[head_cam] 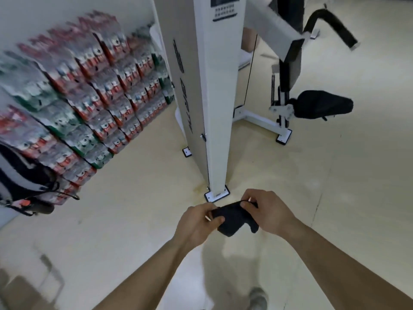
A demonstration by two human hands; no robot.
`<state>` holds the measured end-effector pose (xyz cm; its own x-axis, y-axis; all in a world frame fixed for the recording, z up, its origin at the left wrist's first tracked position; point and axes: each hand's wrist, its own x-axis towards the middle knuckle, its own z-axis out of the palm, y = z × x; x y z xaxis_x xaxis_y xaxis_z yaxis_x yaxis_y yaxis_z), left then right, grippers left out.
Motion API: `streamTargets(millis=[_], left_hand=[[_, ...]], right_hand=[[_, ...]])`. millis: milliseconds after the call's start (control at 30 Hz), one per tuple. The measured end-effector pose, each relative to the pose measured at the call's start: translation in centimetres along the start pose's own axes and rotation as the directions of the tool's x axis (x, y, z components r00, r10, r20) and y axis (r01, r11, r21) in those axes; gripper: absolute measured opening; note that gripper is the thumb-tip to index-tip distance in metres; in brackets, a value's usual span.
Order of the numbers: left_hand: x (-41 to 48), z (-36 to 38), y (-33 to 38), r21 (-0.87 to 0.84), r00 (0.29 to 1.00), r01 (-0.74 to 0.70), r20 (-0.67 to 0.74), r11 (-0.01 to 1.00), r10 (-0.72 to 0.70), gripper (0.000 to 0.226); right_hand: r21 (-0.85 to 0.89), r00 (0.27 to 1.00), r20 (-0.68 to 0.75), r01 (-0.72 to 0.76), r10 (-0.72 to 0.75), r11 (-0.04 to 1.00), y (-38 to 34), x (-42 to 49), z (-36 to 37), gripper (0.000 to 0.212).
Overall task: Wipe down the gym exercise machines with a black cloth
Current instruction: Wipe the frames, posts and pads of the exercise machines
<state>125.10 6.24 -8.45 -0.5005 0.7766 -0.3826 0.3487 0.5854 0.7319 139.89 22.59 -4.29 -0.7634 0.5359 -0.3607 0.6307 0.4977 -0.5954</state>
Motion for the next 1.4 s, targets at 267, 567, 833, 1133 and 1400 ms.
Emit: streamTargets(millis=[267,567,833,1133,1400], left_hand=[[-1.7,-12.8,11.3,0.267,0.955,-0.187,-0.175,0.945,0.238,0.028],[-1.7,-21.1,23.2,0.137,0.762,-0.295,-0.563,0.946,0.319,0.023],[-0.2,-31.7,31.4,0.239,0.486,-0.401,-0.763,0.884,0.427,0.017],[5.4,-47.3,42.1,0.319,0.310,-0.541,-0.784,0.778,0.537,0.026],[12.0,-53.1,51.0,0.597,0.107,-0.520,-0.664,0.611,0.740,0.027]], right_hand=[[-0.110,0.972,-0.107,0.196,-0.208,0.974,-8.9,-1.6,-13.9,0.024],[-0.189,0.815,-0.300,0.459,-0.496,0.868,-17.9,1.9,-27.1,0.014],[-0.240,0.631,-0.494,0.562,-0.598,0.792,-26.5,5.0,-35.3,0.040],[-0.432,0.340,-0.744,0.411,-0.575,0.803,-40.3,10.0,-47.2,0.049],[-0.325,0.240,-0.889,0.269,-0.390,0.907,-44.4,15.0,-53.5,0.044]])
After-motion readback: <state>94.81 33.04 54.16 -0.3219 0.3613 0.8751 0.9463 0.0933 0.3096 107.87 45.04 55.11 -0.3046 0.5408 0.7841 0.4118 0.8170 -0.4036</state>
